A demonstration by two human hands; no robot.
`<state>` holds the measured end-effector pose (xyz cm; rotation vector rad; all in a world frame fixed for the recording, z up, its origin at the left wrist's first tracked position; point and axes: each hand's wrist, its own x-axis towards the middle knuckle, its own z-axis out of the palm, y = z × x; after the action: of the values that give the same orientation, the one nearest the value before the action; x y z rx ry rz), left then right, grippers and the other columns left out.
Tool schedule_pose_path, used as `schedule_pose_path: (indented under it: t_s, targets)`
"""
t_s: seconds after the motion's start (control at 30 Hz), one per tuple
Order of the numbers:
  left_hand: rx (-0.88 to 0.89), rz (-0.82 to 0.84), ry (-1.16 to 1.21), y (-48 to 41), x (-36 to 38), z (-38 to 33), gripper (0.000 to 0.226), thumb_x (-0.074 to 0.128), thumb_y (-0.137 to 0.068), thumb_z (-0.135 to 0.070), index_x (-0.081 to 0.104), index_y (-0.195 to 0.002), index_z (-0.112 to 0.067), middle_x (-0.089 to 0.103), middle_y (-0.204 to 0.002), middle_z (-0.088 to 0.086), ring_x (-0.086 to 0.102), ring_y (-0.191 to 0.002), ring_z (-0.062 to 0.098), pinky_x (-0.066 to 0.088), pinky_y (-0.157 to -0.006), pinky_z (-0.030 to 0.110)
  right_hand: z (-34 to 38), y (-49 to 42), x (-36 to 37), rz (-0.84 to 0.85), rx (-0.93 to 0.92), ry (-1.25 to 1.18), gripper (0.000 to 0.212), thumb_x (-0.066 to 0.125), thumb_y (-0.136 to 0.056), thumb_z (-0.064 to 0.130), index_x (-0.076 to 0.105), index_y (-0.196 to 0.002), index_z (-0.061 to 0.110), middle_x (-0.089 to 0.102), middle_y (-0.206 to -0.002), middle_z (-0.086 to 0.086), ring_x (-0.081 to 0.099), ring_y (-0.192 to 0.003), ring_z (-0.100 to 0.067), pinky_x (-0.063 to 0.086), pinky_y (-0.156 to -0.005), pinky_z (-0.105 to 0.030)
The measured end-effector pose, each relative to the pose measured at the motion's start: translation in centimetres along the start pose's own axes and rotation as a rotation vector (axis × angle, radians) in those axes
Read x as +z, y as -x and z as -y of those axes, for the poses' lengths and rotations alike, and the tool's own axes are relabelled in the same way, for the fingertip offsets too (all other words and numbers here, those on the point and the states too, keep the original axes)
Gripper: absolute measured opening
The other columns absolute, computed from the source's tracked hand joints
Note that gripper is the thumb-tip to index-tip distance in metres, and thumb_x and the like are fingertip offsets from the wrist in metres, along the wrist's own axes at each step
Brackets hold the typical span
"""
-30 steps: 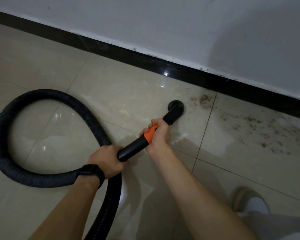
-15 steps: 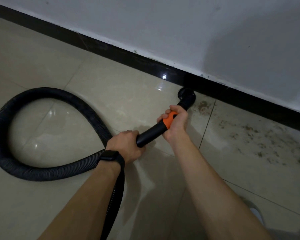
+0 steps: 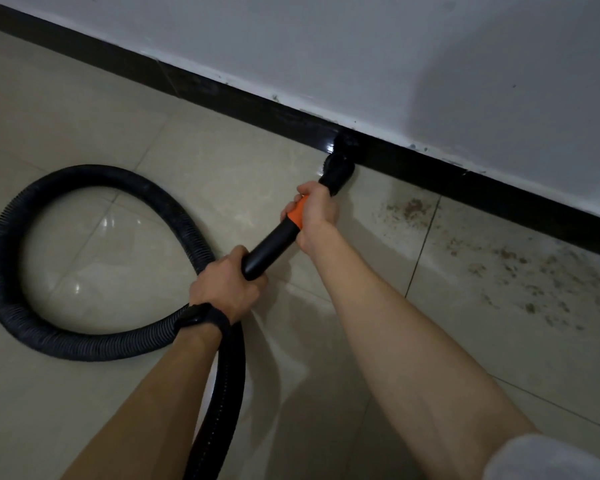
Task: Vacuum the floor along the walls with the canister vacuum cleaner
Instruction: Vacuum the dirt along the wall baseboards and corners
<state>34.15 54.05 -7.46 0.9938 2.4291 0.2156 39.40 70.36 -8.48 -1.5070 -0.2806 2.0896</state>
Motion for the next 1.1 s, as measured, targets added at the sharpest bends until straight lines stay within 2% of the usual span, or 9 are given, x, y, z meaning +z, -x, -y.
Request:
schedule_pose_path:
  t_s: [0.13,0.3,0.4,0.5,0.63,0.73,0.87,1.1]
  targets:
    - [-0.015,0.010,0.054,-0.1,-0.5,0.2,0.022,0.064,-0.080,-0.045,0.053,-0.093,-0.030,0.060,-0.077,-0.004,0.060,-0.073,0.025,0.053,-0.068,0.035,0.0,0.2,0.8,-0.042,-0.028,0.059,0.014,0.055,-0.089,0.003,0.053,-0.076,0.010,0.046,-0.056,-0.003,0.044,-0.035,-0.015,0.044,-0.046,-0.024]
    - [0.073,0.030,-0.068,1.5,-0.2,1.7,0.021,0.064,-0.078,-0.044,0.051,-0.085,-0.029,0.056,-0.070,-0.008,0.057,-0.068,0.022,0.045,-0.062,0.031,-2.0,2.0,-1.3,-0.135,-0.028,-0.039,0.014,0.057,-0.089,0.002,0.052,-0.077,0.008,0.047,-0.059,-0.005,0.045,-0.037,-0.016,0.045,-0.048,-0.027]
    - [0.131,0.058,-0.165,2.7,0.0,4.2,0.021,0.061,-0.075,-0.048,0.054,-0.086,-0.031,0.055,-0.077,-0.006,0.057,-0.074,0.023,0.043,-0.062,0.031,-5.0,3.7,-3.2,-0.174,-0.015,-0.163,0.010,0.058,-0.088,0.000,0.051,-0.088,0.008,0.047,-0.057,-0.004,0.044,-0.036,-0.017,0.044,-0.046,-0.027]
    - [0.214,0.079,-0.229,3.8,0.3,6.1,0.020,0.061,-0.073,-0.046,0.057,-0.084,-0.030,0.055,-0.080,-0.008,0.054,-0.088,0.021,0.039,-0.063,0.031,-7.7,5.4,-5.3,-0.191,0.043,-0.273,0.015,0.059,-0.087,-0.001,0.049,-0.095,0.008,0.045,-0.055,-0.003,0.042,-0.038,-0.018,0.043,-0.046,-0.027]
    - [0.295,0.091,-0.315,4.5,0.2,6.3,0.028,0.061,-0.069,-0.047,0.064,-0.090,-0.029,0.057,-0.083,-0.005,0.055,-0.092,0.022,0.045,-0.067,0.032,-8.4,7.0,-7.3,-0.211,0.101,-0.343,0.012,0.059,-0.086,0.001,0.050,-0.083,0.009,0.045,-0.056,-0.003,0.042,-0.039,-0.018,0.042,-0.049,-0.028]
    - [0.335,0.094,-0.331,4.6,0.1,5.0,0.032,0.053,-0.067,-0.050,0.063,-0.087,-0.028,0.059,-0.084,-0.005,0.055,-0.092,0.022,0.046,-0.068,0.032,-7.3,7.4,-8.0,-0.210,0.094,-0.361,0.017,0.058,-0.084,0.002,0.049,-0.073,0.012,0.046,-0.056,-0.002,0.043,-0.040,-0.018,0.042,-0.051,-0.028]
    - [0.334,0.151,-0.355,4.6,-0.1,2.8,0.024,0.059,-0.078,-0.046,0.061,-0.095,-0.030,0.060,-0.092,-0.007,0.055,-0.098,0.018,0.041,-0.071,0.029,-5.6,7.1,-8.3,-0.168,0.098,-0.374,0.017,0.057,-0.084,0.004,0.048,-0.074,0.013,0.046,-0.059,-0.001,0.042,-0.040,-0.017,0.039,-0.048,-0.024]
    - [0.306,0.171,-0.329,4.5,-0.3,1.2,0.021,0.061,-0.077,-0.045,0.057,-0.093,-0.032,0.060,-0.092,-0.006,0.058,-0.097,0.020,0.049,-0.076,0.032,-3.7,6.5,-7.9,-0.099,0.107,-0.301,0.015,0.058,-0.082,0.004,0.050,-0.073,0.012,0.048,-0.059,-0.001,0.042,-0.039,-0.015,0.041,-0.045,-0.023]
